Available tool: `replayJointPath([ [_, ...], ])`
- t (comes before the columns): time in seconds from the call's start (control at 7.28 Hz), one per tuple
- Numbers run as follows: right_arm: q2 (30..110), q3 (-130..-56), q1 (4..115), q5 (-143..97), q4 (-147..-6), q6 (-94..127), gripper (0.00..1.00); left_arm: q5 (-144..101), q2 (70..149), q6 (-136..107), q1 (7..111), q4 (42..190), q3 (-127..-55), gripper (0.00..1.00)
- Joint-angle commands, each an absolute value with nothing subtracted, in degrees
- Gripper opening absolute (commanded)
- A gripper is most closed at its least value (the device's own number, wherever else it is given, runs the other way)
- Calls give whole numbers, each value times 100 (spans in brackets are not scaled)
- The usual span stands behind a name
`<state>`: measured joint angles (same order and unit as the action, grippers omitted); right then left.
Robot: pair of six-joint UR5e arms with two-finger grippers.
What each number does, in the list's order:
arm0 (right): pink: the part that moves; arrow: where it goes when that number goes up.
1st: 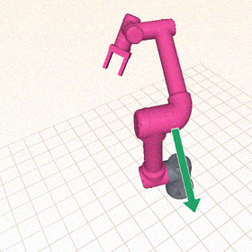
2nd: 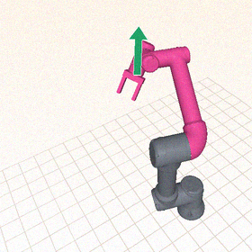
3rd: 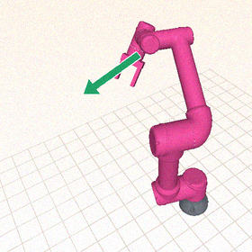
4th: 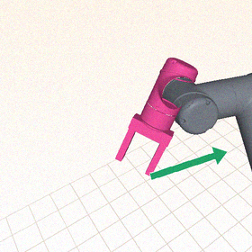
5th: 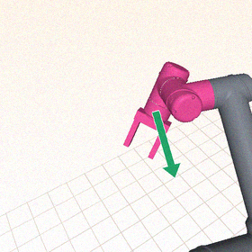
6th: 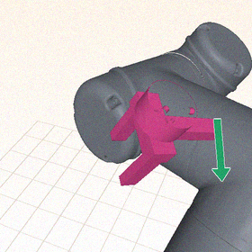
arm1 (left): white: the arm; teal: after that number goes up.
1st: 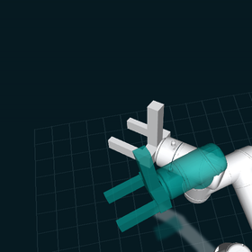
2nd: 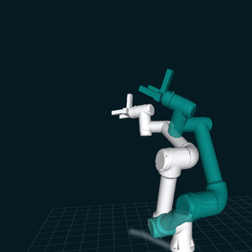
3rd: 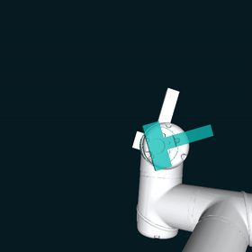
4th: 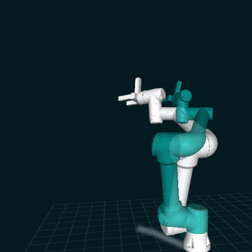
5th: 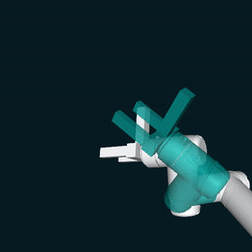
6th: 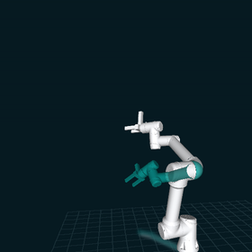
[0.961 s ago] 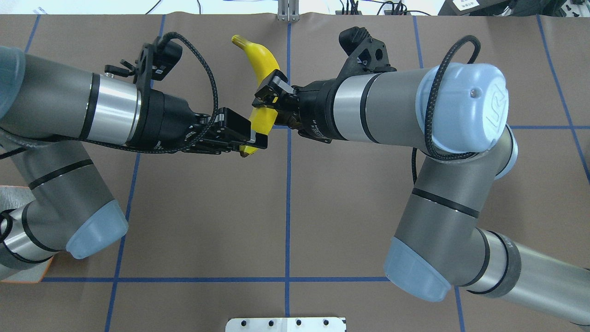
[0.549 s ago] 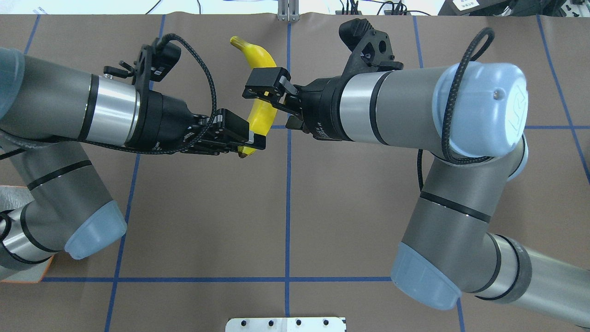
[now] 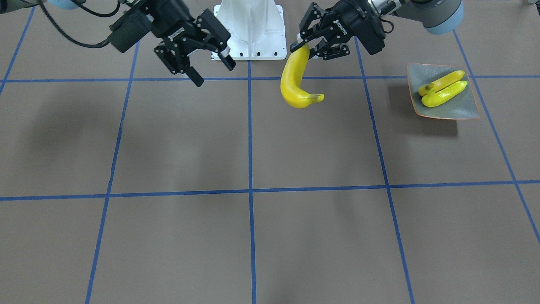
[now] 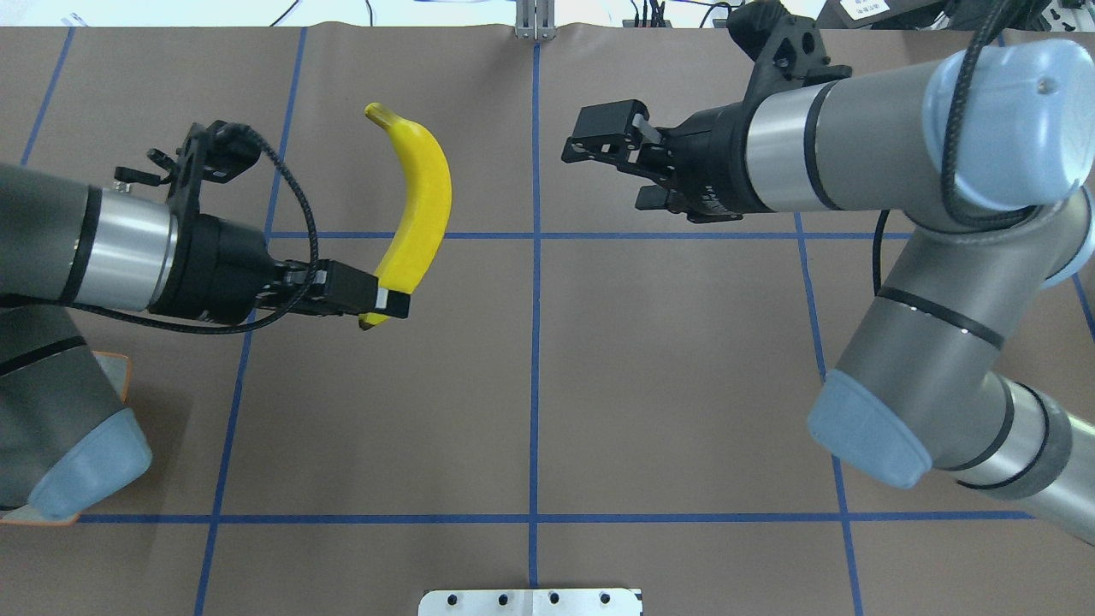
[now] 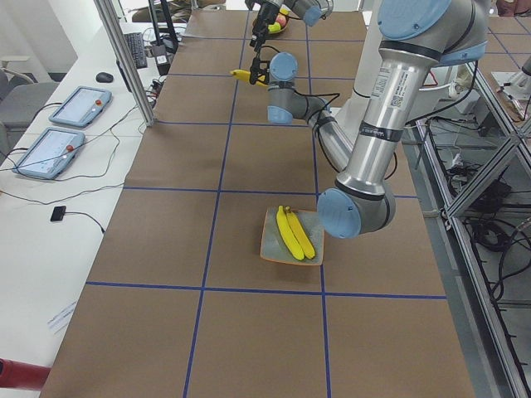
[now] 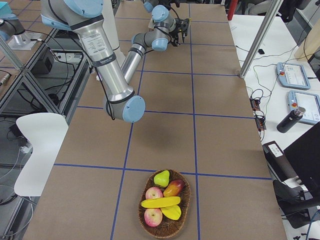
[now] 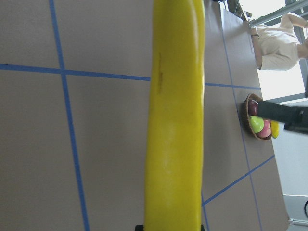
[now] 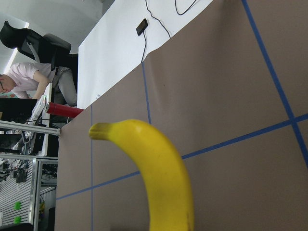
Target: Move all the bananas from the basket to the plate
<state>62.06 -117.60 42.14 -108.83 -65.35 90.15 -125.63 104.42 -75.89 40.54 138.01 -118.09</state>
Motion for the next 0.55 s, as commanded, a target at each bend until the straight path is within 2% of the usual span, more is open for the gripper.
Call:
replayJointPath([
  [0.0, 6879, -11524, 5033, -11722, -6539, 8064, 100, -12770, 9164, -6203, 4113, 13808, -12241, 0],
  [0.41, 7635, -11181, 5964, -12399, -6539, 6675, 100, -12901, 7161, -4399, 4174, 14823, -12252, 0],
])
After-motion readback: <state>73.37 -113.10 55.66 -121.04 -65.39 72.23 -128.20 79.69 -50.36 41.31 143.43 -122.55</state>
